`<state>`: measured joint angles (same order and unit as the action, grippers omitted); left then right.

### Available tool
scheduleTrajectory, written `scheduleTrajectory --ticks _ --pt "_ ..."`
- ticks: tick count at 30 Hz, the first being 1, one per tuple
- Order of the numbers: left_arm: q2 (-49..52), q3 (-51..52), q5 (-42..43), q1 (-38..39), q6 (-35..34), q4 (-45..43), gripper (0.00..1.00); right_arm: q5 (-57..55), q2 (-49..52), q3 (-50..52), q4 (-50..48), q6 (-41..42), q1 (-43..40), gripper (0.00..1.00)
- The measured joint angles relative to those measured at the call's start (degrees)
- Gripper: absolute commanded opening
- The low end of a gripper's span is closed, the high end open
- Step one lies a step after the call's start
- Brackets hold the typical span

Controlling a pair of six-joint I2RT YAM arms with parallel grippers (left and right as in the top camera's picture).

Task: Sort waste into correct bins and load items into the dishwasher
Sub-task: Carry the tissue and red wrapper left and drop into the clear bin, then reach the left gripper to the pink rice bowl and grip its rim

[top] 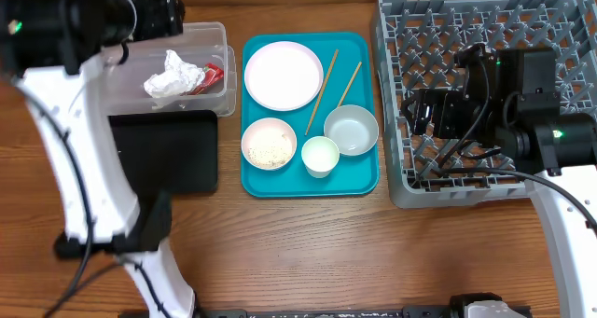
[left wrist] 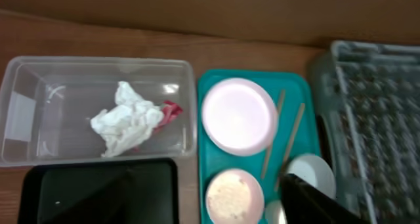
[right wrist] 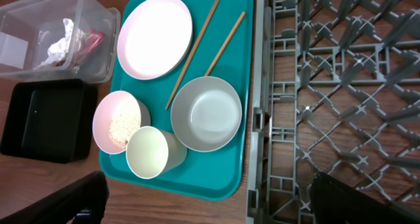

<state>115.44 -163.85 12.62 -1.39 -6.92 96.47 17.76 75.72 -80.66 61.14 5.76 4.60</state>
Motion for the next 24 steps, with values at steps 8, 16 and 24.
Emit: scheduleTrajectory --ticks 8,16,24 --pt "-10.36 27.34 2.36 8.28 -0.42 0.13 0.66 -0.04 -1.25 0.0 0.02 0.0 0.0 1.0" --pt "-8.44 50.38 1.7 18.84 -1.14 -13.75 0.63 -0.04 -1.31 0.0 0.0 0.02 0.0 1.0" --pt "-8.44 62.62 -2.21 23.5 -5.88 -22.16 0.54 -0.02 -1.31 0.0 0.02 0.0 0.0 1.0"
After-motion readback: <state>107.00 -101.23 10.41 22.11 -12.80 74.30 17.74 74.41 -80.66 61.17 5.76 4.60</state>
